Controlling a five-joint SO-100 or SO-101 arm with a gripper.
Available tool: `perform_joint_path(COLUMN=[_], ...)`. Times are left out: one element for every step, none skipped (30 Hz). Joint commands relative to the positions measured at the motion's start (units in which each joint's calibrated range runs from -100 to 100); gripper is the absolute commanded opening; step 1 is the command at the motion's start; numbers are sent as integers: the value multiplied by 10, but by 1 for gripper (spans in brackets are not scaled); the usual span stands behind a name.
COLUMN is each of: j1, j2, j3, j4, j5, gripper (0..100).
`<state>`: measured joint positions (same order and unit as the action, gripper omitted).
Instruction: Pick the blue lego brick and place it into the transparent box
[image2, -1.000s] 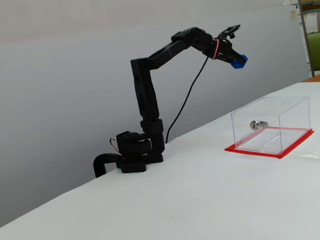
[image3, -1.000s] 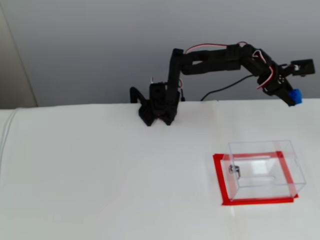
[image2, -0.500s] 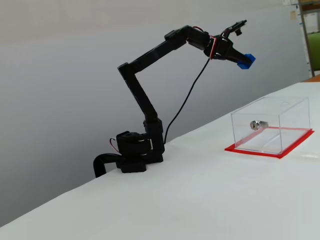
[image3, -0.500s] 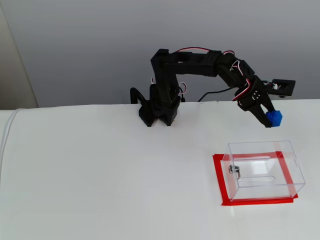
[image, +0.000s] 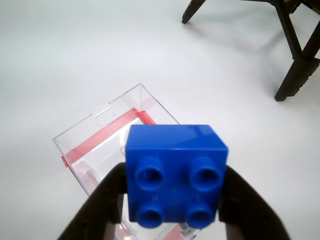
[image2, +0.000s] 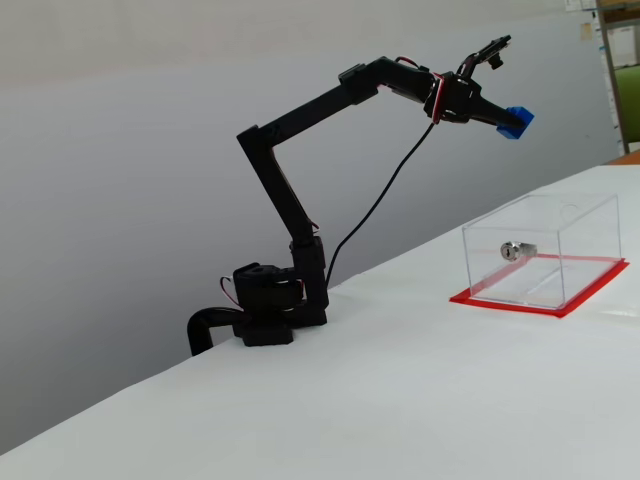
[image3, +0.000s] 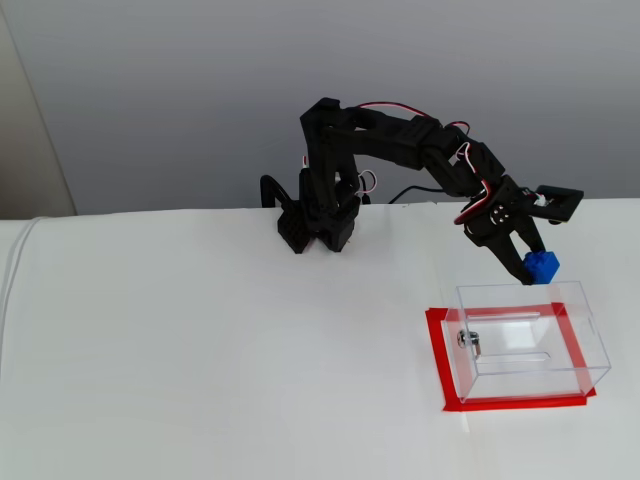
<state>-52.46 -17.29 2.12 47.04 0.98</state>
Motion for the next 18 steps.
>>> perform_joint_path(j1=[12,12,12,12,12,12,12,12,12,12,12,12,12,12,12,12,12,12], j2=[5,10,16,22,28,33,38,41,44,46,48,48,48,49,49,49,49,49], j3=[-4,-4,-4,-4,-4,-4,-4,-4,-4,-4,-4,-4,-4,-4,-4,-4,-4,-5], j4=[-23,-23,-23,-23,-23,-23,-23,-23,-23,-23,-23,-23,-23,-23,-23,-23,-23,-23], j5=[1,1,0,-1,-1,-1,-1,-1,-1,0,1,1,1,0,0,0,0,1], gripper=[12,12,12,12,12,12,12,12,12,12,12,12,12,12,12,12,12,12])
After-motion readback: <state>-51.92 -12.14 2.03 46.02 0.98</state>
